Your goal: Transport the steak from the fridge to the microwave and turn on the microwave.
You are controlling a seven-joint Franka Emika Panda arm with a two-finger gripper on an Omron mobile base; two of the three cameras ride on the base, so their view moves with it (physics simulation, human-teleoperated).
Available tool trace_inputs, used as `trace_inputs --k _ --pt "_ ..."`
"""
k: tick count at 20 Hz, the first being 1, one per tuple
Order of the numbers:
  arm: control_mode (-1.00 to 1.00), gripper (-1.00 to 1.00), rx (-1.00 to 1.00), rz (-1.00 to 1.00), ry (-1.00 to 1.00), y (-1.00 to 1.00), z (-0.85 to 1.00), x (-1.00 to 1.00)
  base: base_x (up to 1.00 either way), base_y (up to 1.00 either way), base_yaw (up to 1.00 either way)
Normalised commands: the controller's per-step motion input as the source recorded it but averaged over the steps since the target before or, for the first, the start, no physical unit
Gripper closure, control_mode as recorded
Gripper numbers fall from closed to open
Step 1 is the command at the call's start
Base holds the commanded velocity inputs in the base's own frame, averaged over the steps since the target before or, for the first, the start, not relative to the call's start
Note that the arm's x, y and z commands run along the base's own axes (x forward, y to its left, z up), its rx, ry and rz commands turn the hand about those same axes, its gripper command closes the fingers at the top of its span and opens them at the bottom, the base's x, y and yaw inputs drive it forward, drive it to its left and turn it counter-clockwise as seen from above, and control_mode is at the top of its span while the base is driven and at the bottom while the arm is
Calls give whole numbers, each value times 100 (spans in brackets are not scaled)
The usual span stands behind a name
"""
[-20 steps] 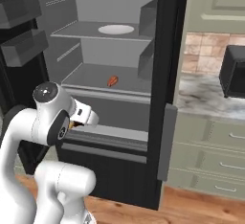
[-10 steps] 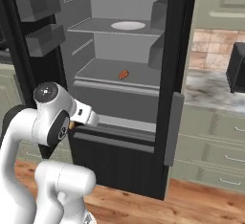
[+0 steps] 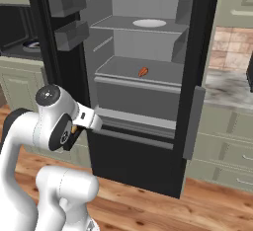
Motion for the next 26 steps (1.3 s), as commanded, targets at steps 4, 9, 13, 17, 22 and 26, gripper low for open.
trace_inputs --k 4,9,13,17,22,26 --pt "100 100 0 0 0 0 0 0 -27 49 13" --pt "100 100 0 0 0 0 0 0 -4 62 10" --pt "100 100 0 0 0 0 0 0 0 71 4" --pt "100 100 0 0 0 0 0 0 0 68 2" --pt "100 100 0 0 0 0 0 0 0 59 1" --pt "100 100 0 0 0 0 0 0 1 58 0"
